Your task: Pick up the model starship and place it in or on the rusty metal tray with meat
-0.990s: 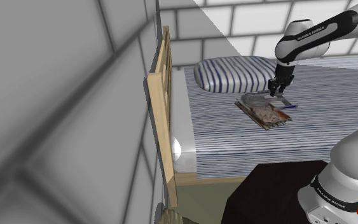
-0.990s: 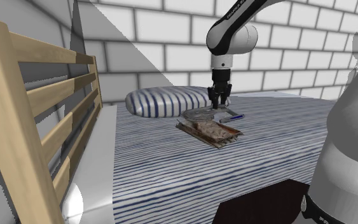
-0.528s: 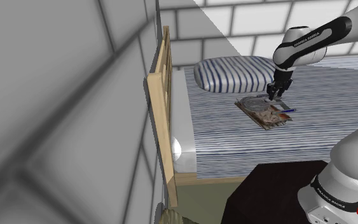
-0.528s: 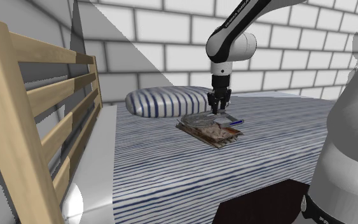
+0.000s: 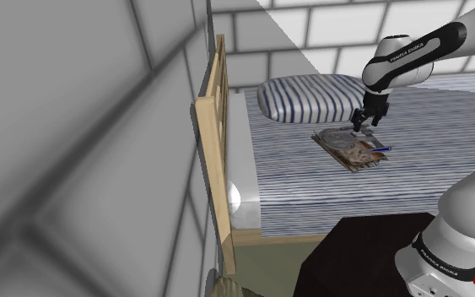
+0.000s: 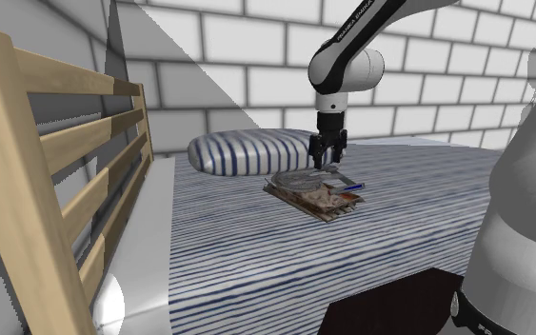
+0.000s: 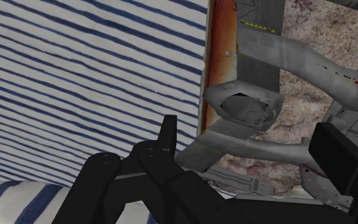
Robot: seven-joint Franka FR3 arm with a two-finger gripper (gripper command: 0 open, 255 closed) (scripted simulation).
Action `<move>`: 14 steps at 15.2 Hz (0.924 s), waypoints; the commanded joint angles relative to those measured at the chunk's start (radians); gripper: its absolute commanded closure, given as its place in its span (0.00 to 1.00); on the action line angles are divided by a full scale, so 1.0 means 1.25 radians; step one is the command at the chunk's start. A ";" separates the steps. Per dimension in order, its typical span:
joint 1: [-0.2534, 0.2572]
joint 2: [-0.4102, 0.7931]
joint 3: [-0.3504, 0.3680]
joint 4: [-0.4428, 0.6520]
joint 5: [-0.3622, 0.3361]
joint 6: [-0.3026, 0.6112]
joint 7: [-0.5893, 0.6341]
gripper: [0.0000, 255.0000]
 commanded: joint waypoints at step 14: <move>0.001 -0.057 0.013 0.055 -0.006 -0.111 0.008 0.00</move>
